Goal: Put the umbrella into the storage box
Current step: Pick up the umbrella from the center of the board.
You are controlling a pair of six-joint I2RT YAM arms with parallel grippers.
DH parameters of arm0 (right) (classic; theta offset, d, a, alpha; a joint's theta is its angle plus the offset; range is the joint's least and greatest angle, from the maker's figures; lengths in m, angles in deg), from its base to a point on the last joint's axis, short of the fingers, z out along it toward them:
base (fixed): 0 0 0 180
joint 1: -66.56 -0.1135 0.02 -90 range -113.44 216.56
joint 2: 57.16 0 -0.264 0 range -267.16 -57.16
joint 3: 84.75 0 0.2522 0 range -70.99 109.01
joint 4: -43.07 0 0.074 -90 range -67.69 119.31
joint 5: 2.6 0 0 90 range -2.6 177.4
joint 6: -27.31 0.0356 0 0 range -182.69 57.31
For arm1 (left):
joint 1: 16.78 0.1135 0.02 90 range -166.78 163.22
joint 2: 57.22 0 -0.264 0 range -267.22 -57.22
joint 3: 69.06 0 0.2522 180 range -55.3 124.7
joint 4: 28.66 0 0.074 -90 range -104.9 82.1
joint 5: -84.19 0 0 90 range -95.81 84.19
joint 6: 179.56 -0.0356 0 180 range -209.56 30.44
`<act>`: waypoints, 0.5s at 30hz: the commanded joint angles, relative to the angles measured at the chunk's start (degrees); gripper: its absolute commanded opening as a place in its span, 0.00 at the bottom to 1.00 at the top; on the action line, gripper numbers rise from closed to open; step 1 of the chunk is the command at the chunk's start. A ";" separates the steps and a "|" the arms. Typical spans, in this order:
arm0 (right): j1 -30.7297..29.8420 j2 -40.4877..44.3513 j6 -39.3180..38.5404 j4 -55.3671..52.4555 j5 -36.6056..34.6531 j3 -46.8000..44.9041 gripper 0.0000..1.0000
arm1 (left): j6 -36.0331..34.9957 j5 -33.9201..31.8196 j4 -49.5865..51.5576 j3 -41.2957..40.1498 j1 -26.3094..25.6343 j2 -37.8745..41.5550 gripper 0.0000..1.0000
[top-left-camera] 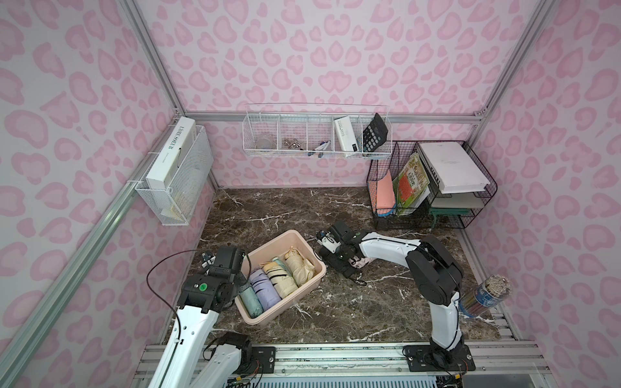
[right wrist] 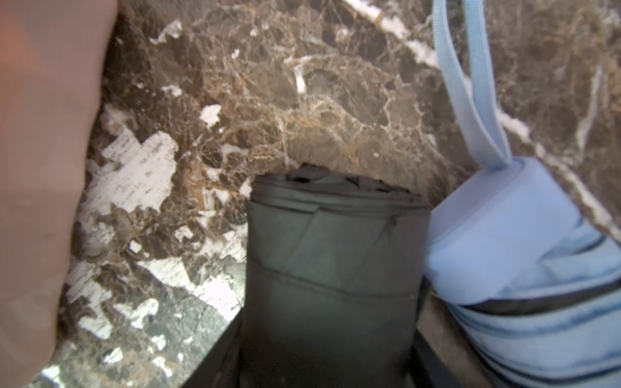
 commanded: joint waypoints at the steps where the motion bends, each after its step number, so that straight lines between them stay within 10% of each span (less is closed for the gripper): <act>1: -0.03 1.86 1.38 -0.86 0.18 -1.04 0.41 | -1.93 0.65 0.40 1.47 0.01 1.16 0.61; 15: 2.50 20.73 3.36 3.22 2.09 -9.38 0.25 | -10.07 19.80 -10.86 11.99 0.01 -5.57 0.78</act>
